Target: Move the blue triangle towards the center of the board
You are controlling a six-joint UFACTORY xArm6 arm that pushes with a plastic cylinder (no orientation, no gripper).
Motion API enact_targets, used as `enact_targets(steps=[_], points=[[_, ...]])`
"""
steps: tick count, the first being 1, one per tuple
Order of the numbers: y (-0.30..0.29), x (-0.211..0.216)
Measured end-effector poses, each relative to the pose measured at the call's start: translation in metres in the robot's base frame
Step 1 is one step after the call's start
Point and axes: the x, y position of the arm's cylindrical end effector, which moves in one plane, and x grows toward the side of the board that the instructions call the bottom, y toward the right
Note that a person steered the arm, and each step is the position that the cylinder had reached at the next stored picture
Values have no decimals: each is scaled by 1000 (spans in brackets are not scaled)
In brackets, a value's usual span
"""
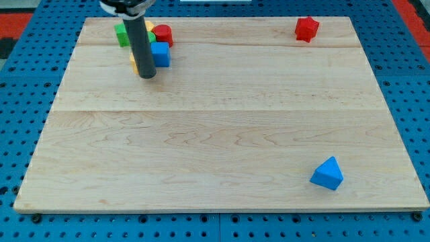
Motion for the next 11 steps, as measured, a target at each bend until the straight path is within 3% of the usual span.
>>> enact_targets(steps=[3,5,6,8,10,11], points=[[215,44],[342,130],[374,173],[290,243],[179,190],[190,184]])
